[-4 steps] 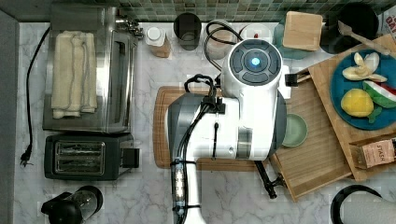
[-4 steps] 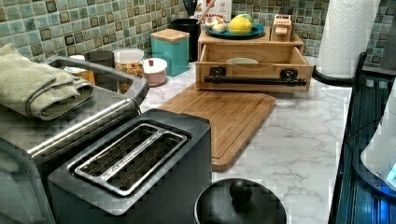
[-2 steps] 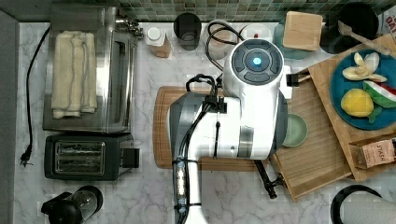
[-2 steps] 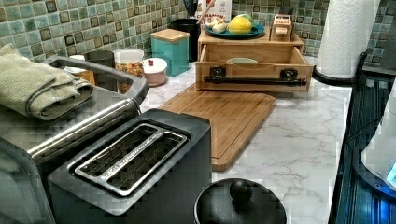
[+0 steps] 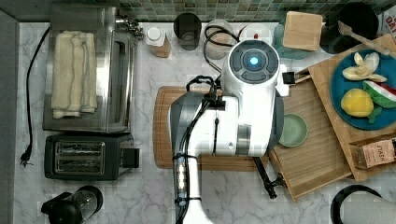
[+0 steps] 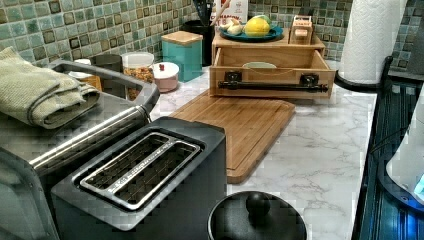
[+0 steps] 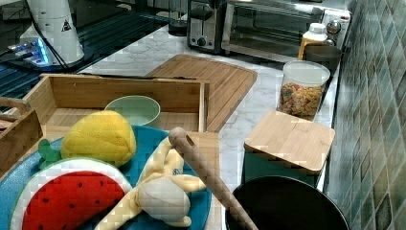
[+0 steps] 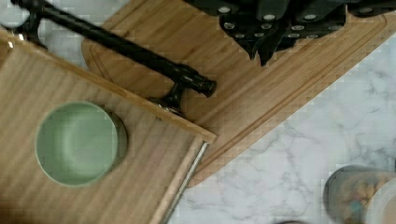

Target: Close the drawer.

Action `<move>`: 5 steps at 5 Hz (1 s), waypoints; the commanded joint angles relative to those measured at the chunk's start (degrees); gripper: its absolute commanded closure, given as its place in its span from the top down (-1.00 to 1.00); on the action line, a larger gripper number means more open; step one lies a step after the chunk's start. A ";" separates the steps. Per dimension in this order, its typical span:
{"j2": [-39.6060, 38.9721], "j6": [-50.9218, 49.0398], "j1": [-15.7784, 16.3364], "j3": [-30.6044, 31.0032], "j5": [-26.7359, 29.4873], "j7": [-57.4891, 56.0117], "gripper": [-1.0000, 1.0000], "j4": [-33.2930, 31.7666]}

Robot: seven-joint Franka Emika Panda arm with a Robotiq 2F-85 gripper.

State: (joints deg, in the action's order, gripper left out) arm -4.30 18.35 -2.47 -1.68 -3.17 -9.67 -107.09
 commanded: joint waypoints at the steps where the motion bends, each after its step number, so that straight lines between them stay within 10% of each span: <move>1: 10.02 9.79 0.06 0.42 0.81 -30.78 -1.00 -16.33; 5: 16.41 26.66 1.53 0.57 -7.35 -46.74 -1.00 -36.86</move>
State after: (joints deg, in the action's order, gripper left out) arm 10.27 44.23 -2.34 -1.54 -9.19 -55.06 -141.56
